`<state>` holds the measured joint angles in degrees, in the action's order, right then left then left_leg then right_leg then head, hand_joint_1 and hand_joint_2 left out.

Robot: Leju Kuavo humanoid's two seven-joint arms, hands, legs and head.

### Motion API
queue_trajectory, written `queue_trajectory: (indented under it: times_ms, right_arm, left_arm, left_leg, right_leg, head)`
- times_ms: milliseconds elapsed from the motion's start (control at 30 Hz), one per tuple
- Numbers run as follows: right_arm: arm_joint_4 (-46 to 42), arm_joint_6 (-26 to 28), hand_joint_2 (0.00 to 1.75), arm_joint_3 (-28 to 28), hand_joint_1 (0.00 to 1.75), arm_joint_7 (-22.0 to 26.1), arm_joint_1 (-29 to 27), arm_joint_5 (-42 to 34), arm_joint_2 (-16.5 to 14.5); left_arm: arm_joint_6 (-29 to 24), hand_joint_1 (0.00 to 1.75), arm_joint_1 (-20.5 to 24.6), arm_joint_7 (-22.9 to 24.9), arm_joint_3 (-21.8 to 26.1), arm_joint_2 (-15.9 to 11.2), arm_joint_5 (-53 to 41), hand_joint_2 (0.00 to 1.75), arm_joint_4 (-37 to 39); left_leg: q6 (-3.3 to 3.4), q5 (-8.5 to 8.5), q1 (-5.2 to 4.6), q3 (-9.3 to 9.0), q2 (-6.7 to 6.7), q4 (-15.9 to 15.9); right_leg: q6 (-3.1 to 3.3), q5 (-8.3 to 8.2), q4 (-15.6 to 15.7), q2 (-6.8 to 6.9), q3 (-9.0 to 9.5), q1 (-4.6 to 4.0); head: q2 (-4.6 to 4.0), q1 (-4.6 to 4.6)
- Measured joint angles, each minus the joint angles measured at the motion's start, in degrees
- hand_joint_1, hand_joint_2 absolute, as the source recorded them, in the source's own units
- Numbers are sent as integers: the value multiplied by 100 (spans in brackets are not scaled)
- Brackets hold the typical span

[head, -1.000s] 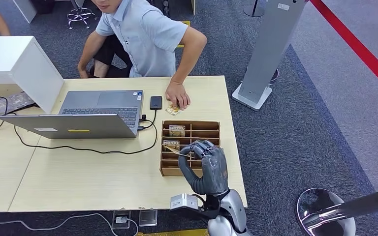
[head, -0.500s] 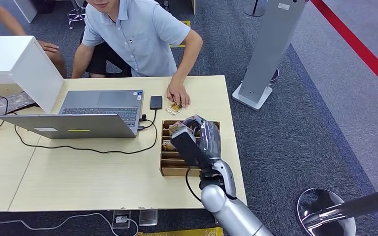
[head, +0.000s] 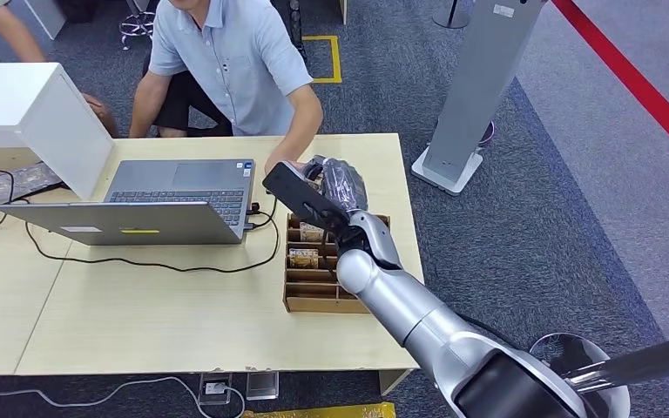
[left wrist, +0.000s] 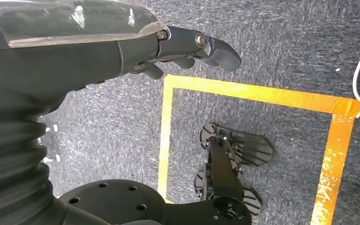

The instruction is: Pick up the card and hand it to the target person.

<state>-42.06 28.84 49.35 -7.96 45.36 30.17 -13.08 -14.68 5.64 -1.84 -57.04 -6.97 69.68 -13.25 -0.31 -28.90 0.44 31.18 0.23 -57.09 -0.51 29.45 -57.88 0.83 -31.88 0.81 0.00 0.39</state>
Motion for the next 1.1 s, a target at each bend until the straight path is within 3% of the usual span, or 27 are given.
queue_trajectory:
  times_ms: [300,433,600,867,1100]
  right_arm:
    - [620,-57,175,182,175,-92,393,210,-239]
    - [747,-50,175,230,0,-135,445,237,-261]
    - [876,-45,175,248,0,-98,451,231,-262]
    - [896,270,175,243,0,165,420,47,-225]
    - [49,580,175,164,0,13,-9,-16,96]
  left_arm:
    - [45,0,1,-15,-55,2,2,175,0]
    - [101,0,3,-44,-61,2,2,175,0]
    - [320,0,15,-103,-123,1,-19,175,-1]
    - [122,0,18,-117,-160,2,64,175,0]
    - [35,0,2,-69,-158,6,195,175,0]
  left_leg:
    - [0,0,0,-1,0,0]
    - [0,0,0,-1,0,0]
    - [0,0,0,-2,0,-1]
    - [0,0,0,-3,1,-1]
    - [0,-1,-1,-5,1,-1]
  right_leg:
    - [0,0,0,0,1,0]
    - [0,0,0,-1,0,0]
    - [0,0,1,-1,0,0]
    - [0,0,0,-2,0,0]
    - [0,0,3,-1,0,0]
  head:
    - [0,-4]
    - [1,-1]
    - [1,-1]
    - [1,-7]
    - [1,1]
